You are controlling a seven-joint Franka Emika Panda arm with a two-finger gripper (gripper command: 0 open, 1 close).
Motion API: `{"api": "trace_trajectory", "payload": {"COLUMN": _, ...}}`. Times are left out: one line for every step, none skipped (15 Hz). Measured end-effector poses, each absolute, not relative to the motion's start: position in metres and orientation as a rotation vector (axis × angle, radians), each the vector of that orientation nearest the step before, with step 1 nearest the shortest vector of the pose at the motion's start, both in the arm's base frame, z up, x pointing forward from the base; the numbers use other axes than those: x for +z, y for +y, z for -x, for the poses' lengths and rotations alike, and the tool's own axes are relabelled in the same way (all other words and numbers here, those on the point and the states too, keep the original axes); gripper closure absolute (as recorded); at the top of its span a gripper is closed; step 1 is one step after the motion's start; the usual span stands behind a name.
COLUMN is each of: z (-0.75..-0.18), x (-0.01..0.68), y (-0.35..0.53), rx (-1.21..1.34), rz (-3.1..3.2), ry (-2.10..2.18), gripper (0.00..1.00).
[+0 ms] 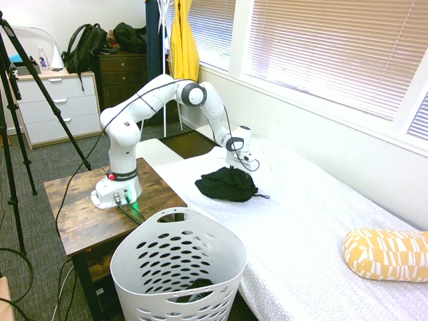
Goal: Put my clothes in the laundry bag
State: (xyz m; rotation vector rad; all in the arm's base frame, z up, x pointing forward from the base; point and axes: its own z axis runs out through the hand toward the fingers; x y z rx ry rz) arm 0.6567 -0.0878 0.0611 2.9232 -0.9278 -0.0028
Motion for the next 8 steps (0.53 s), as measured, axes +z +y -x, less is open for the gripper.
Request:
{"api": "trace_trajectory", "payload": {"z": -0.6556, "x": 0.0562, "y": -0.0877, "rx": -0.011, "rz": -2.922, "ry": -0.928, "gripper": 1.0}}
{"api": "trace_trajectory", "payload": {"z": -0.6552, "x": 0.0524, "y": -0.0875, "rx": -0.016, "rz": -2.922, "ry": -0.928, "gripper": 1.0}}
{"api": "trace_trajectory", "payload": {"z": -0.6552, "x": 0.0503, "y": -0.0874, "rx": -0.019, "rz": -2.923, "ry": -0.926, "gripper": 1.0}}
{"api": "trace_trajectory", "payload": {"z": -0.6555, "x": 0.0502, "y": -0.0871, "rx": -0.018, "rz": -2.923, "ry": -0.926, "gripper": 1.0}}
{"api": "trace_trajectory", "payload": {"z": -0.6556, "x": 0.0504, "y": -0.0873, "rx": -0.017, "rz": -2.923, "ry": -0.926, "gripper": 1.0}}
{"api": "trace_trajectory", "payload": {"z": -0.6556, "x": 0.0504, "y": -0.0876, "rx": -0.017, "rz": -2.922, "ry": -0.927, "gripper": 1.0}}
{"api": "trace_trajectory", "payload": {"z": -0.6556, "x": 0.0504, "y": -0.0876, "rx": -0.017, "rz": -2.922, "ry": -0.929, "gripper": 1.0}}
{"api": "trace_trajectory", "payload": {"z": -0.6556, "x": 0.0504, "y": -0.0878, "rx": -0.018, "rz": -2.923, "ry": -0.933, "gripper": 1.0}}
